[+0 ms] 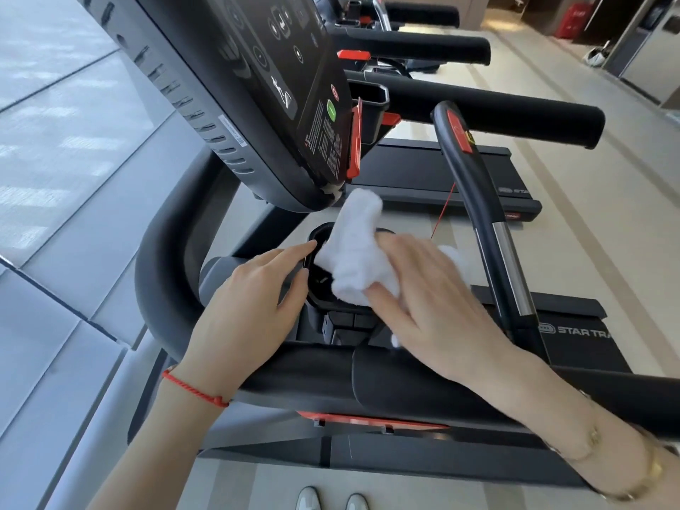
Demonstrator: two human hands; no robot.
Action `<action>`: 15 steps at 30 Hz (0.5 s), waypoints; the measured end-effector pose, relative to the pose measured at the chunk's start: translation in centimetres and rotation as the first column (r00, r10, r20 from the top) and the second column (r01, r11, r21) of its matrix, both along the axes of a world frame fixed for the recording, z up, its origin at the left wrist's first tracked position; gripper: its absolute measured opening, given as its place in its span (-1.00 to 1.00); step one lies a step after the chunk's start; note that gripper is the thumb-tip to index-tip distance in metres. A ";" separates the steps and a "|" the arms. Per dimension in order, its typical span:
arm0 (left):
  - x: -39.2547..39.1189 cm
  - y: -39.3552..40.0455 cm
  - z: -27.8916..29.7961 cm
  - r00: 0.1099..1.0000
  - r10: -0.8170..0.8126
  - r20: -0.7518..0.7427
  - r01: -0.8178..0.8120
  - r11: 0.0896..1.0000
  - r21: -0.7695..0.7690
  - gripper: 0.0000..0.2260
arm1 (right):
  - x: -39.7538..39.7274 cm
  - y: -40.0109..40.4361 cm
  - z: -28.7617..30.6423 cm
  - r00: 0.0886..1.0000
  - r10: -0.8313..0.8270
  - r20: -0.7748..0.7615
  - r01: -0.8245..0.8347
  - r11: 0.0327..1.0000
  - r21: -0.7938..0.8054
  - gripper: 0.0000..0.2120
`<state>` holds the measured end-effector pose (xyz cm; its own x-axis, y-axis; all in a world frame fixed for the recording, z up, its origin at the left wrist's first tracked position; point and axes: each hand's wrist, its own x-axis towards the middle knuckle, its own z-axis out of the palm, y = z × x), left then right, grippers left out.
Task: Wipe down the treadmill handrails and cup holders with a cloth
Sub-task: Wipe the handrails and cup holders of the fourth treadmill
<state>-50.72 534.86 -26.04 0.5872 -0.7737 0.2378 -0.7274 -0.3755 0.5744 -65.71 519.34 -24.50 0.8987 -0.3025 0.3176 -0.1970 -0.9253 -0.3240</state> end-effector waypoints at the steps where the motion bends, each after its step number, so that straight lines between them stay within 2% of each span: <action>1: 0.0 0.0 0.0 1.000 -0.005 0.002 0.005 1.000 -0.009 -0.65 | -0.6 -0.2 -0.1 0.995 -0.085 0.044 0.087 0.995 -0.049 -0.61; 3: -0.1 0.0 0.0 1.000 -0.012 0.013 0.012 1.000 -0.012 -0.65 | -1.4 -0.5 -0.1 0.971 -0.219 0.091 0.221 0.975 -0.014 -0.58; 6: -0.1 0.0 -0.2 1.000 -0.003 0.026 0.003 1.000 -0.005 -0.64 | -0.4 -0.5 -0.7 0.955 -0.295 -0.022 0.295 0.944 0.148 -0.45; 9: -0.2 -0.2 -0.2 0.999 0.005 0.031 -0.004 1.000 -0.024 -0.65 | 2.0 -1.1 -1.6 0.956 -0.229 -0.183 0.289 0.835 0.467 -0.43; 10: -0.2 -0.2 -0.2 0.999 0.003 0.037 -0.002 1.000 -0.027 -0.65 | 2.9 -1.6 -1.6 0.956 -0.207 -0.209 0.288 0.797 0.531 -0.43; 12: -0.2 -0.3 -0.2 0.999 -0.002 0.041 0.003 1.000 -0.030 -0.65 | 4.3 -2.7 -1.5 0.952 -0.186 -0.242 0.296 0.760 0.579 -0.45; 15: -0.2 -0.3 0.0 1.000 -0.009 0.030 0.010 0.999 -0.036 -0.64 | 4.2 -3.3 -1.6 0.953 -0.165 -0.254 0.288 0.755 0.589 -0.47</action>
<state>-50.89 534.57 -26.07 0.5722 -0.7697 0.2830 -0.7478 -0.3479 0.5655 -61.51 516.04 -26.11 0.7994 -0.5784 -0.1626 -0.4846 -0.4607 -0.7436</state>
